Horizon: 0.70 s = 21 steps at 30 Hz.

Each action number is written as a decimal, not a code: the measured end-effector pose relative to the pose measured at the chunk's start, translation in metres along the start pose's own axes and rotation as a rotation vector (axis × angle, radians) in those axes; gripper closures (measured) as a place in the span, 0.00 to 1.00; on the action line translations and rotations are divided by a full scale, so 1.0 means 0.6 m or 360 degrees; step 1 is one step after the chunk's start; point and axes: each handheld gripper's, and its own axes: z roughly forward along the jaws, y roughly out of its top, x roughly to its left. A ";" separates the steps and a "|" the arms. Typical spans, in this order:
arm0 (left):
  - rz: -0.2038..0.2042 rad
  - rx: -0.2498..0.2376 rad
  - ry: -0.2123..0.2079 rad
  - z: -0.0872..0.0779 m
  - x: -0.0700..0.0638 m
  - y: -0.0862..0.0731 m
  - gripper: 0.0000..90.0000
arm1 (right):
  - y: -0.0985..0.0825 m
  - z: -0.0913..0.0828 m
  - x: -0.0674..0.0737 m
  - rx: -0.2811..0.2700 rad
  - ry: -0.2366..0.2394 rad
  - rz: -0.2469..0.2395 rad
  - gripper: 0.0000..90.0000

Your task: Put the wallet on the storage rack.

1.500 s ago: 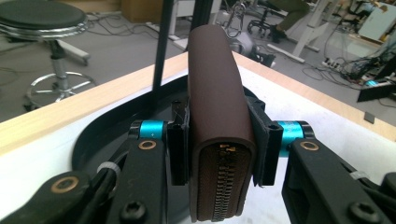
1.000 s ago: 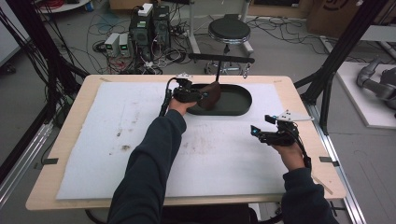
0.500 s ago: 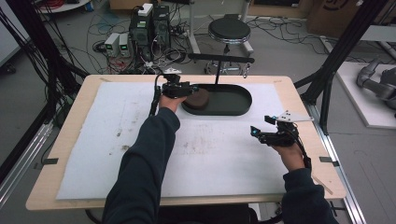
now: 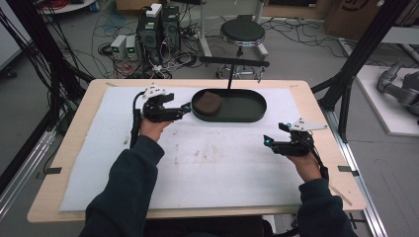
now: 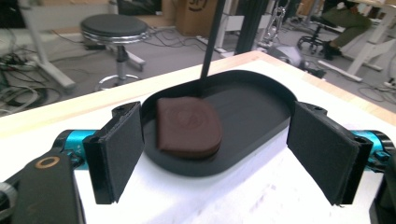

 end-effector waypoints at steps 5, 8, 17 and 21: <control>0.0036 -0.0020 0.0042 -0.045 0.004 -0.025 0.21 | 0.001 -0.001 0.004 -0.0012 -0.0002 -0.0033 0.23; 0.0062 -0.0046 0.0039 -0.065 0.005 -0.039 0.22 | 0.001 -0.002 0.006 -0.0014 -0.0009 -0.0058 0.23; 0.0060 -0.0075 0.0082 -0.113 0.008 -0.066 0.21 | -0.001 -0.001 0.013 0.0003 -0.0028 -0.0078 0.23; 0.0056 -0.0091 0.0088 -0.126 0.012 -0.074 0.21 | -0.001 -0.002 0.014 0.0000 -0.0035 -0.0079 0.23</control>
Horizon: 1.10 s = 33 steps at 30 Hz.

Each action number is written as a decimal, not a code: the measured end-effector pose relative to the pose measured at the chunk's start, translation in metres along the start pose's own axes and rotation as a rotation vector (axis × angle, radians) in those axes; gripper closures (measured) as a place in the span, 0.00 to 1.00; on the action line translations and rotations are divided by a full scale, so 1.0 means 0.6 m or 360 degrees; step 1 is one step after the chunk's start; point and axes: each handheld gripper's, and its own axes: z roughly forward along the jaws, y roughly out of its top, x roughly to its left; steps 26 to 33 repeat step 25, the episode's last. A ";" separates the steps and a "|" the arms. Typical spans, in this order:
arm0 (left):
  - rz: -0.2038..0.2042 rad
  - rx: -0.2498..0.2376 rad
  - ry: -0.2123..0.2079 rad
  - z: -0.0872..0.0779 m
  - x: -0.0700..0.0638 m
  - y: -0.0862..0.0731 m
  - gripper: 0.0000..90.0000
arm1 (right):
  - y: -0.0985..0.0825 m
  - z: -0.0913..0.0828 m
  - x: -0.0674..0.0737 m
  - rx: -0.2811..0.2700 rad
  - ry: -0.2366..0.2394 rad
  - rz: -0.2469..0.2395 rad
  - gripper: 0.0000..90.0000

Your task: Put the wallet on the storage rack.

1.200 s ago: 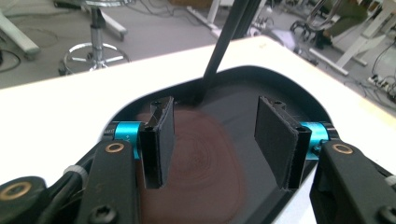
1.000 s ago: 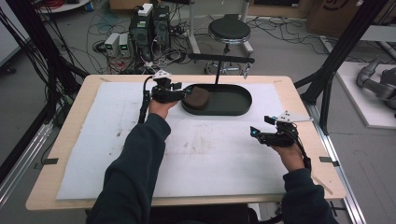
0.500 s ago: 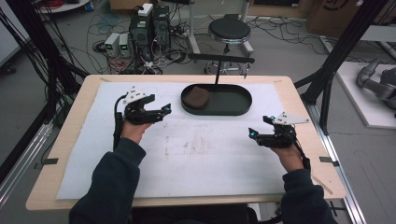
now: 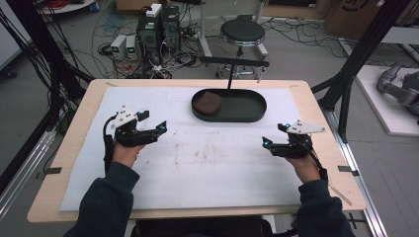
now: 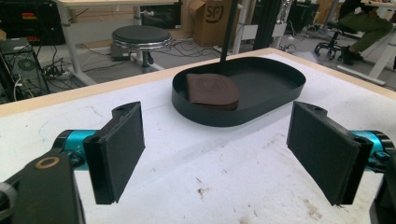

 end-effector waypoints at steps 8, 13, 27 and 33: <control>0.0059 -0.0015 0.0025 -0.022 0.009 -0.016 0.21 | -0.001 0.001 0.001 -0.0006 -0.0002 -0.0006 0.23; 0.0037 -0.0025 0.0052 -0.034 0.020 -0.028 0.21 | -0.002 0.001 0.001 -0.0009 -0.0012 -0.0005 0.23; -0.0022 -0.0019 0.0103 -0.044 0.033 -0.045 0.21 | -0.004 0.002 -0.002 0.0001 -0.0029 0.0009 0.23; -0.0022 -0.0019 0.0103 -0.044 0.033 -0.045 0.21 | -0.004 0.002 -0.002 0.0001 -0.0029 0.0009 0.23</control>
